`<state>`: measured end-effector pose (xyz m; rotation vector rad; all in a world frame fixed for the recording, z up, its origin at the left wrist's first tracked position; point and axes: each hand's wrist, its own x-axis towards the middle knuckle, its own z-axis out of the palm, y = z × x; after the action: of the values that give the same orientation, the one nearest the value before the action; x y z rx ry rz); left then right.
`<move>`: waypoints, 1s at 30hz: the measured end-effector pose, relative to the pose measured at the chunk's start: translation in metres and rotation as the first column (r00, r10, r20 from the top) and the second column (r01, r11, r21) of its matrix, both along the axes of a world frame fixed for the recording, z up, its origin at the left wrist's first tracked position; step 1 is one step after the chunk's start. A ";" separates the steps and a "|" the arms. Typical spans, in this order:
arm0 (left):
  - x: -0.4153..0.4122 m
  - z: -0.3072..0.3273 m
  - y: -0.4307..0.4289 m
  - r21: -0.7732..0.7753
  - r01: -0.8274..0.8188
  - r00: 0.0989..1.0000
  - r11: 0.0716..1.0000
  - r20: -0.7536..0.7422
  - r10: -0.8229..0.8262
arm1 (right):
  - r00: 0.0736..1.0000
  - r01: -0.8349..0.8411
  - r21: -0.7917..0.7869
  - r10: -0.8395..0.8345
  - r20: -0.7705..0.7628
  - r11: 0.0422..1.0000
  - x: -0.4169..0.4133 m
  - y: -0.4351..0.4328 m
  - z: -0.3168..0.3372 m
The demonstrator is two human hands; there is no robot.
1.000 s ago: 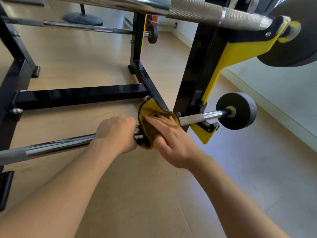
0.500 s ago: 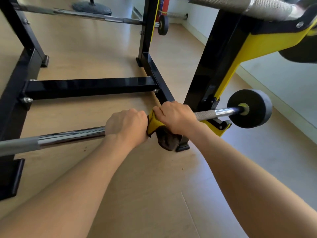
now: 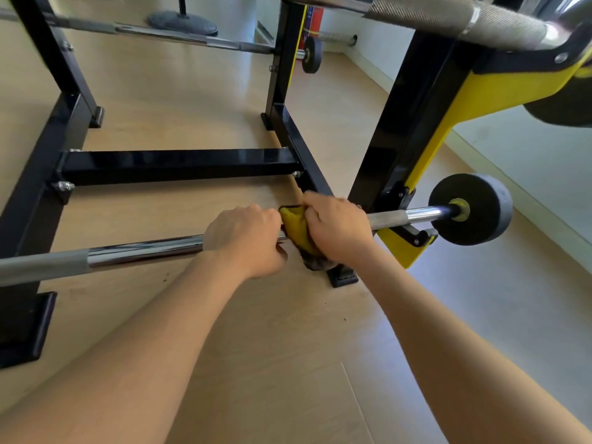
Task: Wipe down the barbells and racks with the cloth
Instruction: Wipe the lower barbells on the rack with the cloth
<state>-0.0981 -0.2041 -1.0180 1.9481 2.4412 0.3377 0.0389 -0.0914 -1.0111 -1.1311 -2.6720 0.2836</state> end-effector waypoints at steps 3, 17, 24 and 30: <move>-0.009 -0.003 0.000 0.018 0.079 0.984 0.997 0.158 -0.081 | 0.984 -0.149 0.292 0.170 -0.047 0.945 0.031 -0.020 -0.024; -0.013 0.000 0.002 -0.105 0.013 0.979 0.994 0.204 0.009 | 0.926 -0.363 0.491 0.367 0.092 0.792 0.020 0.017 -0.020; -0.007 0.000 0.000 -0.144 0.049 0.999 0.988 0.031 -0.045 | 0.970 0.102 -0.002 -0.099 0.222 0.995 -0.013 0.020 0.008; -0.009 0.001 0.000 -0.122 0.065 0.998 0.990 0.033 -0.061 | 0.961 0.255 -0.189 -0.228 0.155 0.948 0.019 0.057 0.027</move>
<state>-0.1068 -0.2046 -1.0167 1.9502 2.3165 0.2076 0.0577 -0.0340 -0.9840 -1.5777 -2.6222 0.4673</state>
